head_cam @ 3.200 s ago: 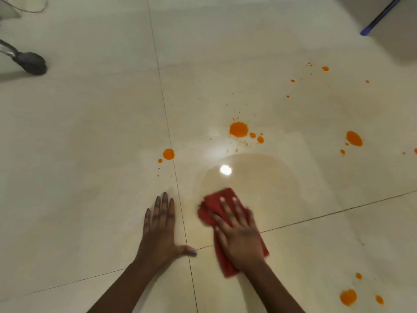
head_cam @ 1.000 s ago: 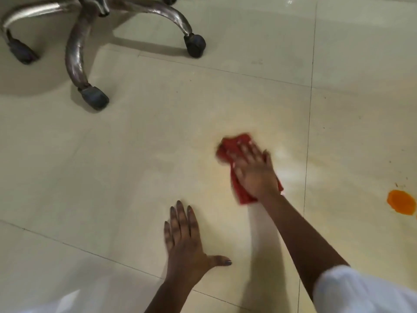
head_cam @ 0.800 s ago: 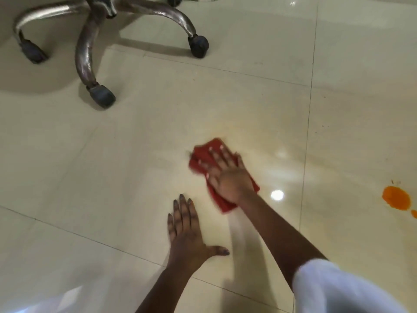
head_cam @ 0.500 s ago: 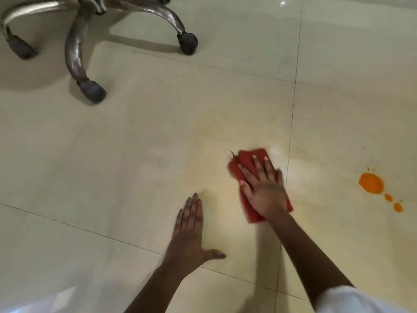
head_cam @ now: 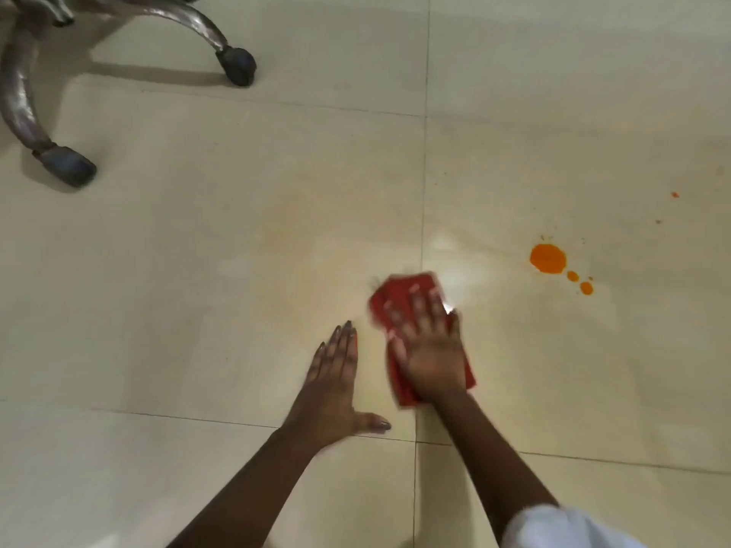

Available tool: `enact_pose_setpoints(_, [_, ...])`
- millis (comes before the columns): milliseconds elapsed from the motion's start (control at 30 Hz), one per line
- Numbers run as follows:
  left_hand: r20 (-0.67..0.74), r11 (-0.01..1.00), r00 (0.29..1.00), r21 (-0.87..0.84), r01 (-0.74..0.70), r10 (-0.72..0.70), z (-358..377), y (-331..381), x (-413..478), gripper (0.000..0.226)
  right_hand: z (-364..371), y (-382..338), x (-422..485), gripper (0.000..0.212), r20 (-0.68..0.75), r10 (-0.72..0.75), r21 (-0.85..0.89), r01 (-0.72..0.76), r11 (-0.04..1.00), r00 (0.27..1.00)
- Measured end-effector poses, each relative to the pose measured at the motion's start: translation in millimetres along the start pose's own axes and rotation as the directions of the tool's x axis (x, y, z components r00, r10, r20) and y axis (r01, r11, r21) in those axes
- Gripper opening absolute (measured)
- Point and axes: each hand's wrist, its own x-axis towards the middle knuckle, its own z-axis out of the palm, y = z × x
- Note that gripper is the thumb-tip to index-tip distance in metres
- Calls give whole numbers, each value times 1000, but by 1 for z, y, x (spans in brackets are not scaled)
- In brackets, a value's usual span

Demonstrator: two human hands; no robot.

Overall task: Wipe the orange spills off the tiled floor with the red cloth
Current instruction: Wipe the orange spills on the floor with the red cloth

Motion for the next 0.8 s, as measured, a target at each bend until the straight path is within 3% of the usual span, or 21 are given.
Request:
enact_pose_setpoints(67, [20, 1000, 1000, 22, -22, 22, 3, 8, 4, 140, 7, 7, -68, 49, 32, -135, -11, 135, 991, 990])
enact_pose_setpoints(100, [27, 997, 999, 55, -45, 44, 6, 12, 5, 138, 4, 25, -96, 49, 43, -123, -6, 123, 992, 992])
enact_pose_setpoints(133, [29, 993, 997, 94, -74, 72, 9, 16, 7, 136, 2, 51, -111, 48, 8, -69, -5, 69, 998, 998])
enact_pose_setpoints(200, [49, 982, 991, 139, -128, 122, 16, 28, 13, 130, -3, 96, -107, 50, -45, 180, 13, -179, 984, 983])
enact_pose_setpoints(267, [70, 970, 985, 176, -168, 158, 24, 44, 18, 127, -11, 112, -69, 56, -30, 417, 52, -416, 908, 908])
enact_pose_setpoints(300, [67, 965, 983, 192, -181, 171, 27, 50, 21, 126, -14, 103, -52, 57, -13, 447, 59, -445, 894, 895])
enact_pose_setpoints(433, [83, 954, 976, 206, -216, 203, 31, 57, 25, 128, 1, 57, -89, 51, -6, 135, 17, -135, 991, 991])
enact_pose_setpoints(500, [109, 955, 976, 212, -207, 187, 29, 56, 26, 131, 5, 74, -150, 48, -5, 199, 55, -199, 978, 980])
enact_pose_setpoints(600, [175, 929, 950, 223, -295, 259, 31, 74, 33, 132, -6, 138, -176, 51, -71, 493, 76, -488, 869, 867])
enact_pose_setpoints(667, [215, 892, 911, 218, -395, 351, 44, 94, 35, 131, -14, 165, -144, 55, 3, 646, 113, -643, 758, 763])
enact_pose_setpoints(700, [209, 885, 904, 215, -413, 372, 50, 104, 36, 132, -16, 163, -126, 54, 28, 659, 110, -658, 745, 752])
enact_pose_setpoints(800, [262, 894, 898, 185, -407, 355, 64, 126, 31, 131, -6, 128, -133, 51, -37, 455, 57, -453, 890, 890])
